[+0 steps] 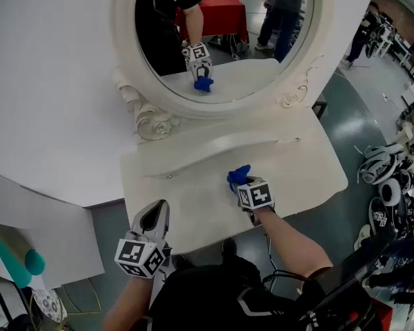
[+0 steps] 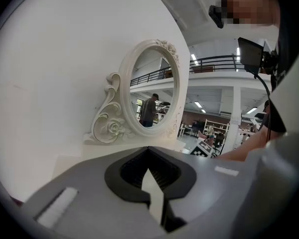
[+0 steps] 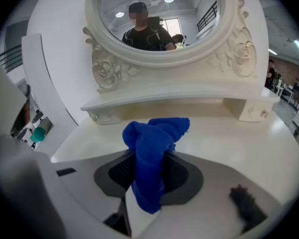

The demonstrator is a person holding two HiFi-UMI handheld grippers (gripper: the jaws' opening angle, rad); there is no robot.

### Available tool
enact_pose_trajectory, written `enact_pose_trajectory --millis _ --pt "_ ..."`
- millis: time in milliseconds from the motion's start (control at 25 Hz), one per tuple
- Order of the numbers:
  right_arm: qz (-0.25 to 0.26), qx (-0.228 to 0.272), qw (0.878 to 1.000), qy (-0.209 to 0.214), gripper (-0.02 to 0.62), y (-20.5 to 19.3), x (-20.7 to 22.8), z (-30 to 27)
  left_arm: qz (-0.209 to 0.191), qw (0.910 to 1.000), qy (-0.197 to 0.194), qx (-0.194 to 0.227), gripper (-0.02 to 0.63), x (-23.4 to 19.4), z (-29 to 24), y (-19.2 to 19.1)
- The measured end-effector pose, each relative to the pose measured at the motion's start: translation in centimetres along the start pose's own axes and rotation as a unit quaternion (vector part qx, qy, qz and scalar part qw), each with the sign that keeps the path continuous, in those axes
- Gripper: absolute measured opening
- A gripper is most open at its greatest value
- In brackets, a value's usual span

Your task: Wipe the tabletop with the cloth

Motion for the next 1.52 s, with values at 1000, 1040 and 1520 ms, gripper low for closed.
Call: enact_pose_trajectory --millis 1000,1040,1520 --pt "0.026 -0.037 0.999 -0.003 0.133 -5.0 -0.3 1.3 0.007 1.0000 -0.006 0.002 0.008 0.7 1.0 -0.5" --pt "0.027 -0.038 0.999 0.003 0.133 -5.7 -0.4 1.7 0.007 0.9999 -0.010 0.000 0.008 0.8 0.9 -0.6" --pt "0.023 -0.079 0.996 0.036 0.133 -11.7 0.1 7.4 0.004 0.9980 -0.062 -0.012 0.008 2.9 -2.1 -1.0"
Point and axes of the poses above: the fingertips, and each gripper's own axes: z backward along the fingers, x to its right, y out of its top, the point moved 7 cm from there along z, backward along the fingers, and after that the axes turned 5 degrees about -y, right-handed, at the moved point
